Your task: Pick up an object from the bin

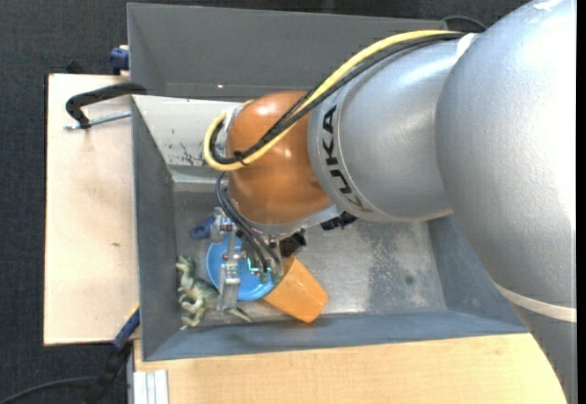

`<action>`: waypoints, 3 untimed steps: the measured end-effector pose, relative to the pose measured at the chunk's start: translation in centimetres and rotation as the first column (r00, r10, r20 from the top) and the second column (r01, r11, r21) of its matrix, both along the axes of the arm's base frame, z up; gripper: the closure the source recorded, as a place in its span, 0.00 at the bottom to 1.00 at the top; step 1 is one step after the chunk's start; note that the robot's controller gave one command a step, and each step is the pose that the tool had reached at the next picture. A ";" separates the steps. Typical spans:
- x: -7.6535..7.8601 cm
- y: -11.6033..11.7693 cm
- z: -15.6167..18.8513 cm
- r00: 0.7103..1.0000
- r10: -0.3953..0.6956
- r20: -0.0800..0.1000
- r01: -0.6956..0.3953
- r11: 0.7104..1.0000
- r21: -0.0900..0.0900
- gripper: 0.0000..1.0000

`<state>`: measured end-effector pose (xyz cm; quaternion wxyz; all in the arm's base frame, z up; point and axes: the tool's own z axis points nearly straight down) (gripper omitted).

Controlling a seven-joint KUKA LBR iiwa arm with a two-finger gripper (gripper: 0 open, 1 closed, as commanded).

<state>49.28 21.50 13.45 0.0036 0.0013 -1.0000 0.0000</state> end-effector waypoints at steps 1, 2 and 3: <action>9.4 -4.3 -6.4 0.931 0.366 0.012 -0.366 0.931 -0.001 0.00; 9.5 -4.1 -6.3 0.931 0.365 0.014 -0.365 0.931 0.003 0.00; 9.7 -3.9 -6.2 0.932 0.363 0.014 -0.363 0.932 0.003 0.00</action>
Offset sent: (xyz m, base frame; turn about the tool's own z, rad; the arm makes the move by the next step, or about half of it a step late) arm 0.0931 -0.0420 -0.0645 -0.3774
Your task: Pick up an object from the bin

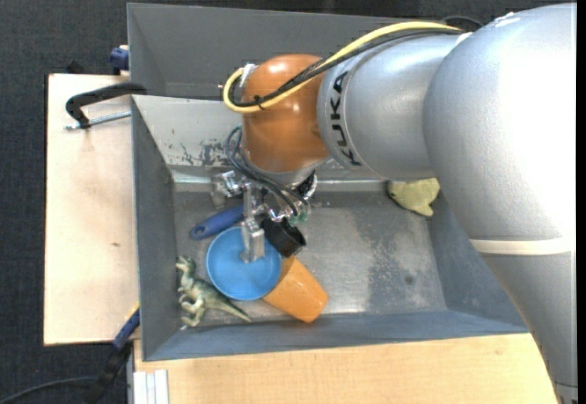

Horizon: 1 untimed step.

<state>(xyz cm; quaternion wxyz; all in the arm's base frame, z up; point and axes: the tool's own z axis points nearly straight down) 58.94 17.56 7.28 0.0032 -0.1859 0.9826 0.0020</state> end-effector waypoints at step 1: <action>0.1 0.2 0.1 1.000 -0.002 0.000 0.002 1.000 0.000 0.00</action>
Offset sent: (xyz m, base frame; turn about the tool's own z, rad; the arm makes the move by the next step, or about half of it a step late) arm 0.0000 0.0000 0.0000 0.0000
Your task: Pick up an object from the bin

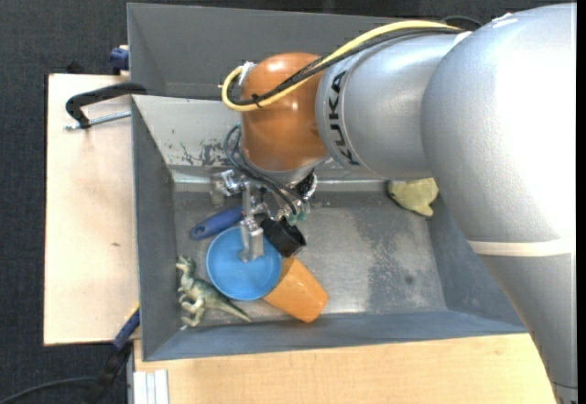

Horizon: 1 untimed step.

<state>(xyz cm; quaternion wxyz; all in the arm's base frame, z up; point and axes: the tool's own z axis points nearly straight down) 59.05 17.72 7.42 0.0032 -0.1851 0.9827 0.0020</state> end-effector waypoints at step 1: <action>0.1 0.2 0.1 1.000 -0.002 0.000 0.002 1.000 0.000 0.00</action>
Offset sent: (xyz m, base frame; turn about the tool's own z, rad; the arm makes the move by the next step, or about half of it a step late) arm 0.0000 0.0000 0.0000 0.0000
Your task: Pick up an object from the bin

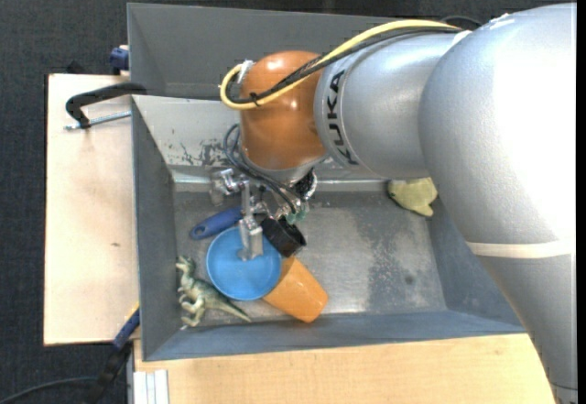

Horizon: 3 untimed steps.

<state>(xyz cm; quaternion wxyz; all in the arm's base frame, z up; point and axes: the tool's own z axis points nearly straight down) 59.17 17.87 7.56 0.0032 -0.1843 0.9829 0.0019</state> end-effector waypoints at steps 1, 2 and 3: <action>0.0 0.0 0.0 1.000 0.000 -0.001 0.000 1.000 0.000 1.00; 0.2 0.1 3.2 1.000 -0.001 0.003 0.001 1.000 0.000 1.00; 0.4 0.3 8.3 1.000 -0.002 0.005 0.002 1.000 -0.001 1.00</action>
Offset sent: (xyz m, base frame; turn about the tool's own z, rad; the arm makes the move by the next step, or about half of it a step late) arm 0.0000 0.0000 0.0000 0.0000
